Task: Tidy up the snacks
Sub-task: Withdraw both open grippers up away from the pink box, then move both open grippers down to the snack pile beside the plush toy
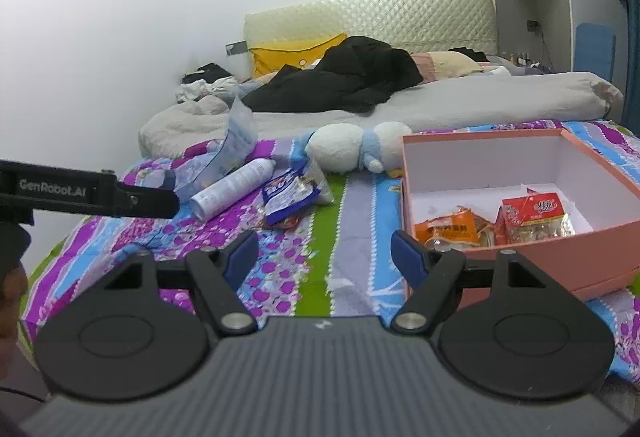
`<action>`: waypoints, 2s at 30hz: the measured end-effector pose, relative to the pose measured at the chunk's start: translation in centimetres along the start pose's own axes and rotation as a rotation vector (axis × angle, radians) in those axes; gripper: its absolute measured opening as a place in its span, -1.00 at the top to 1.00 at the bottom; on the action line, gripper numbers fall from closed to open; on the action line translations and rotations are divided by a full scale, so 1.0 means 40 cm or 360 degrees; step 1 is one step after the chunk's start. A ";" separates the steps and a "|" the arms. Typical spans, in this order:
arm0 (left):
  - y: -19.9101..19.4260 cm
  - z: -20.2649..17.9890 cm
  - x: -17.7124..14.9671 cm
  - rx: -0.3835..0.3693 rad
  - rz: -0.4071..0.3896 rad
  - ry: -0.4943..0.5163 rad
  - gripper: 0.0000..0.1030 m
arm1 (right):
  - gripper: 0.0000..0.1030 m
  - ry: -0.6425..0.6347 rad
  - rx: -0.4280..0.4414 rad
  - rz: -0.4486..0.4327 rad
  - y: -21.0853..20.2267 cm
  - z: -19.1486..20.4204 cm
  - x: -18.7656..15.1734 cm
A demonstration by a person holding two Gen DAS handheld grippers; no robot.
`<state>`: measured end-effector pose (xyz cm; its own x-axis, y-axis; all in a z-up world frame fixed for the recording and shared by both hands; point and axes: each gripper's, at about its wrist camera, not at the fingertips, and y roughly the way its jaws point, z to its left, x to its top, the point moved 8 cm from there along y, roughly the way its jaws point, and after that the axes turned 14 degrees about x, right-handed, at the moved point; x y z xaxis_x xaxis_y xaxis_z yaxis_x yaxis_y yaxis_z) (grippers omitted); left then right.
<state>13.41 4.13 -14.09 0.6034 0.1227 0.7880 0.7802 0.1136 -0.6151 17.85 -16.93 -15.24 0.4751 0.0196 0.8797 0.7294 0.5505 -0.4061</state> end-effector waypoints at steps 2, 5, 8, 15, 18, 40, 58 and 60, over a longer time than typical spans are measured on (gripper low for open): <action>-0.003 0.020 -0.019 0.0034 0.0002 -0.0024 -0.70 | -0.45 0.0008 0.0027 0.0025 0.006 0.011 -0.016; 0.003 0.046 -0.040 0.0041 0.0025 -0.0073 -0.70 | -0.45 0.0003 0.0037 0.0064 0.022 0.021 -0.039; 0.021 0.063 -0.053 0.0050 0.0048 -0.0085 -0.70 | -0.45 -0.0005 0.0046 0.0078 0.034 0.032 -0.051; 0.095 0.080 -0.059 0.0071 0.0103 -0.0080 -0.70 | -0.45 -0.0051 0.0022 0.0110 0.072 0.036 -0.066; 0.132 0.079 -0.058 0.0065 0.0120 -0.0077 -0.70 | -0.45 -0.0066 0.0017 0.0134 0.094 0.035 -0.073; 0.507 0.084 0.000 0.0025 0.0209 -0.0148 -0.70 | -0.45 -0.0075 -0.0050 0.0220 0.352 -0.048 -0.071; 0.819 0.108 0.069 -0.0080 0.0284 -0.0409 -0.70 | -0.24 0.0004 -0.0086 0.0207 0.643 -0.163 -0.025; 0.856 0.110 0.091 -0.0099 0.0290 -0.0431 -0.70 | -0.11 0.0033 -0.0095 0.0200 0.681 -0.180 -0.011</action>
<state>41.60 12.79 -32.38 0.6747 0.3943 0.6240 0.6770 0.0062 -0.7359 41.04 -7.95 -28.45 0.5741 0.0679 0.8160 0.6910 0.4943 -0.5273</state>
